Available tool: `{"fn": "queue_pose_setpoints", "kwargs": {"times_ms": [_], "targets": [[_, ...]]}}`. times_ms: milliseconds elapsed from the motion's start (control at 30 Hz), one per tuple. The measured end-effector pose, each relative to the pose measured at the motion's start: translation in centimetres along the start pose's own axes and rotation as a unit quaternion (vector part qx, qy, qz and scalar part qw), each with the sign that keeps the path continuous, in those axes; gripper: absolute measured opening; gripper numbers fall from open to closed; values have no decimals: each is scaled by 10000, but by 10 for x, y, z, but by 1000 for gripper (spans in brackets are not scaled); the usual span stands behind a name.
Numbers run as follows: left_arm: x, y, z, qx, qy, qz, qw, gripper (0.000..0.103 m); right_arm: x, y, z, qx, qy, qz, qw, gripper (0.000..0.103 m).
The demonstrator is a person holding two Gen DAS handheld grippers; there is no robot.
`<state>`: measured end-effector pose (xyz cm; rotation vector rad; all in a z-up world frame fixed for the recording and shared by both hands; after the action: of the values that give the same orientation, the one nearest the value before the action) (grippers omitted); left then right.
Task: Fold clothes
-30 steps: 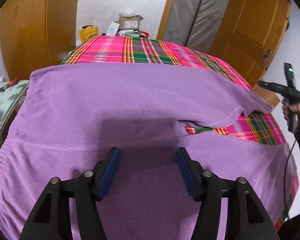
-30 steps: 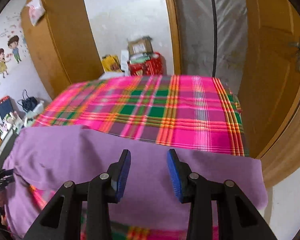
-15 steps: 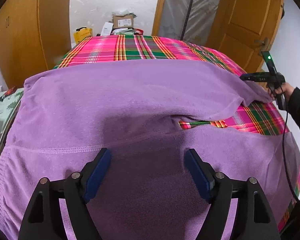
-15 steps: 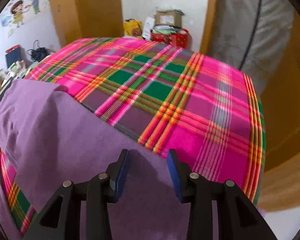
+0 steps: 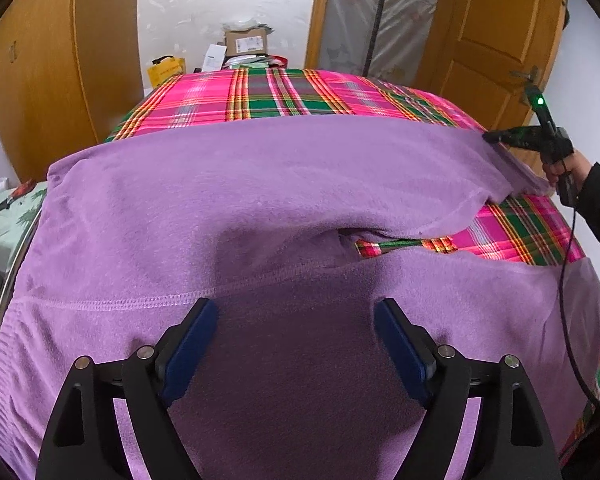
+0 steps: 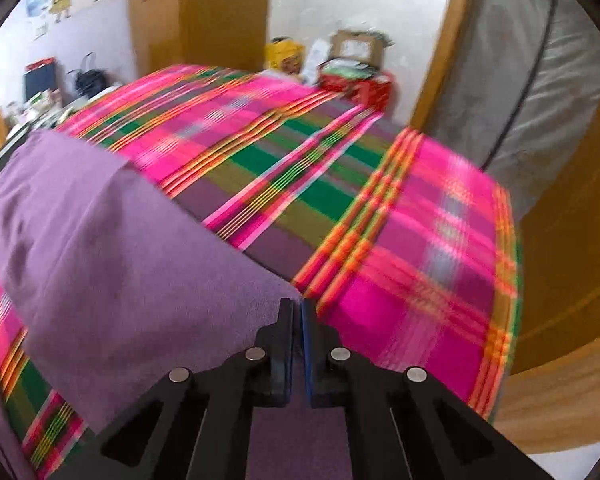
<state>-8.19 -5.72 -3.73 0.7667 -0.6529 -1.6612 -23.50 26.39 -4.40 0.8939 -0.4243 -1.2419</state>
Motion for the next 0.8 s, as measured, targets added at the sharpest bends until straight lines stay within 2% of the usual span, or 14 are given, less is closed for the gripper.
{"fn": "queue_pose_setpoints", "kwargs": {"times_ms": [100, 200, 233, 267, 333, 400, 467, 633, 800], "targets": [[-1, -1, 0, 0, 4, 23, 10000, 83, -4, -1, 3, 11, -304, 61, 9995, 5], [0, 0, 0, -13, 29, -13, 10000, 83, -1, -5, -5, 262, -349, 20, 9990, 9], [0, 1, -1, -18, 39, -28, 10000, 83, -3, -1, -7, 212, -447, 49, 9988, 13], [1, 1, -1, -22, 49, -40, 10000, 83, -14, 9, -11, 63, -743, 78, 9972, 20], [2, 1, -1, -24, 51, -48, 10000, 83, -39, 30, -21, -266, -1405, 133, 9896, 27], [2, 0, -1, -23, 49, -42, 10000, 83, -73, 54, -38, -592, -2305, 162, 9711, 28], [2, 0, -1, -20, 40, -28, 10000, 83, -107, 78, -62, -839, -3227, 152, 9426, 42], [1, -1, 0, -8, 15, 4, 10000, 84, -150, 110, -142, -899, -4758, 528, 8733, 51], [-1, -2, 0, 17, -42, 76, 10000, 84, -146, 99, -199, -462, -5352, 925, 8384, 51]]}}
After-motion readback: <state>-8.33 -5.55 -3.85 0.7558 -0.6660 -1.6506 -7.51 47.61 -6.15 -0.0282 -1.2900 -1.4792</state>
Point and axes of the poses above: each gripper's, at about its wrist camera, not at the fingertips, and y roughly against the way its jaws point, x to its left, z to its top, the point moved 1 cm from there along -y, roughly the way its jaws point, and after that the axes turned 2 degrees about -z, right-handed, at the moved point
